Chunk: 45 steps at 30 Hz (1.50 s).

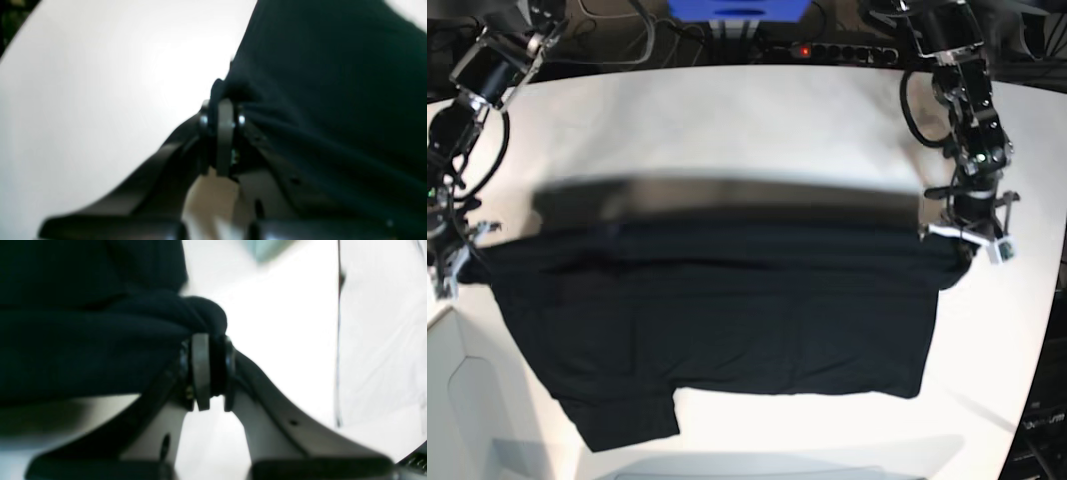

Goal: Fold the T-shirt properly
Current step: 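Pull the shirt back toward the arms with both grippers, flattening it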

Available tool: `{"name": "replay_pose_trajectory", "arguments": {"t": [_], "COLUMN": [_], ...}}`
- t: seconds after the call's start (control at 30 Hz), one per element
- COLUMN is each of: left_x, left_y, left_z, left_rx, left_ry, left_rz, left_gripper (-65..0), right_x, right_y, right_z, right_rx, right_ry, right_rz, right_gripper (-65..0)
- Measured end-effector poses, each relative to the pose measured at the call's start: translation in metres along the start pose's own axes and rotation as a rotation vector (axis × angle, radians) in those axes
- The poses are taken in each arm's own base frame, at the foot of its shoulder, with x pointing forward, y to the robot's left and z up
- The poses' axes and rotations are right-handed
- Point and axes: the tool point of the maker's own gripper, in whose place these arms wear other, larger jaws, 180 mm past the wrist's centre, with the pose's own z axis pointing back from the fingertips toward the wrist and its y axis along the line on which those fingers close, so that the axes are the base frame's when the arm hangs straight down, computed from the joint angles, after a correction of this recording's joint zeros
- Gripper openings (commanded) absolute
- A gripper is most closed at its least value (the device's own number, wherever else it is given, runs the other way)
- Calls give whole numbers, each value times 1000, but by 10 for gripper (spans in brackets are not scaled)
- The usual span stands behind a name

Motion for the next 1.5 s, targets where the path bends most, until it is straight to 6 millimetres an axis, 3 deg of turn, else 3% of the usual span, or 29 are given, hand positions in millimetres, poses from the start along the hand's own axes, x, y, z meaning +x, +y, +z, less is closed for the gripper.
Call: {"name": "replay_pose_trajectory", "arguments": {"t": [0.1,0.17,0.23,0.3,0.43,0.53,0.73,0.9,1.17,1.5], "left_x": [25,36,43,41,-7,-42,-72,-100,-135,-149], "left_y": [-7,-13,-16,-18,-11,-2,21,43,59,70], "left_z": [0,3,8,12,21,31,49,68,93,109], "left_rx": [-16,-26,-32,-36,-24,-3,47,98,126,145], "left_ry": [-19,-32,-37,-35,82,167,229,297,392,425], "left_rz": [-4,-7,-15,-18,-21,-35,-16,-13,-43,-66], "left_gripper": [-650,-650,-650,-650,-650,-650,-650,-650,-650,-650], "right_x": [30,37,29,8,-62,-85,-134,-136,-166,-200], "right_y": [-15,-18,-17,-14,0,9,23,28,35,54], "right_z": [2,3,3,3,8,13,36,50,64,79], "right_rx": [-31,-38,-36,-32,-9,14,28,27,49,89], "right_ry": [-45,-46,-12,23,174,179,271,257,328,407], "right_rz": [-13,-19,-18,-13,7,-12,28,54,85,80], "right_gripper": [-650,-650,-650,-650,-650,-650,-650,-650,-650,-650]}}
